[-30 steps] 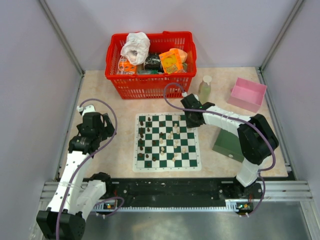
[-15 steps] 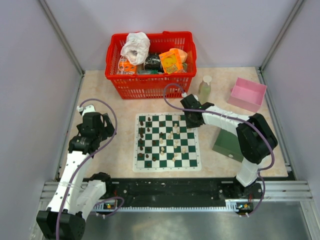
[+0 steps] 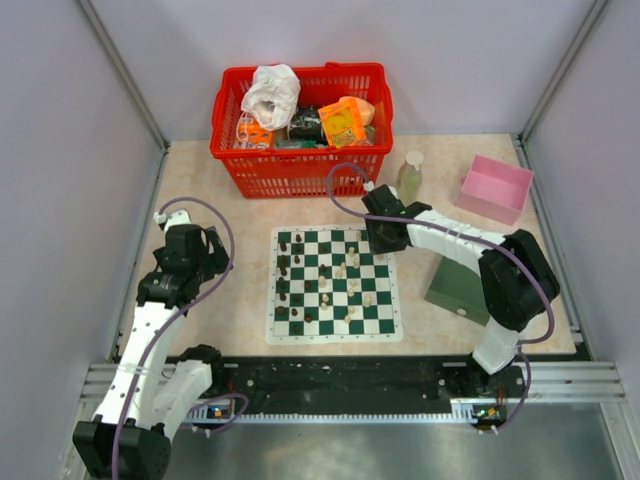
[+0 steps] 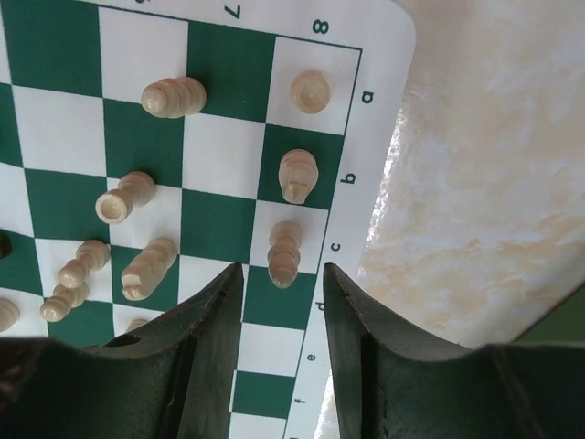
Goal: Set up the chess pieces on the board
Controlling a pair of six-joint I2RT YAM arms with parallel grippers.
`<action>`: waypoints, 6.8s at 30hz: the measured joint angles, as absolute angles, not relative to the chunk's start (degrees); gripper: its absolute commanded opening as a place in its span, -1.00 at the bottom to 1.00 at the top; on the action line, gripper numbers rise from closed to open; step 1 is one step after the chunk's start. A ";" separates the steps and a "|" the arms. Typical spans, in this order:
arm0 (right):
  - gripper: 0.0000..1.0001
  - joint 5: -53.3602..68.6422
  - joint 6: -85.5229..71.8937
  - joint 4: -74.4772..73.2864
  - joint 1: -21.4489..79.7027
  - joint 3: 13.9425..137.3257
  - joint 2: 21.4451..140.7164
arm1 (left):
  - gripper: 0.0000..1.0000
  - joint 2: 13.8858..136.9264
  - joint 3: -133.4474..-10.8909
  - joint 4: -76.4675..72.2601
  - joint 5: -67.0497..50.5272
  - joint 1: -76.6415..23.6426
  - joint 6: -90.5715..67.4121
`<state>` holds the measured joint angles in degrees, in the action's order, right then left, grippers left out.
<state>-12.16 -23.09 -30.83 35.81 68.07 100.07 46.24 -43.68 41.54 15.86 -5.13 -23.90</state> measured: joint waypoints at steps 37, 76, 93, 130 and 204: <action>-0.75 -5.72 -36.88 -21.85 35.81 46.17 84.49 | 0.86 46.30 -43.68 41.54 15.57 -5.13 -23.90; -0.46 -9.47 -34.65 -25.43 35.81 46.06 83.70 | 0.85 47.05 -43.68 41.52 15.40 -5.13 -23.90; 0.20 -6.13 -33.63 -29.69 36.32 54.33 76.86 | 0.85 47.03 -43.68 41.52 15.40 -5.13 -23.90; -0.06 -6.66 -30.61 -30.94 55.11 75.55 104.71 | 0.85 46.54 -43.68 41.54 15.03 -5.13 -23.90; -0.66 -13.39 -32.18 -33.82 48.71 68.20 85.95 | 0.85 45.89 -43.68 41.52 15.03 -5.13 -23.90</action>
<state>-13.39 -32.18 -33.82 48.71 68.20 85.95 45.89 -43.68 41.52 15.03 -5.13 -23.90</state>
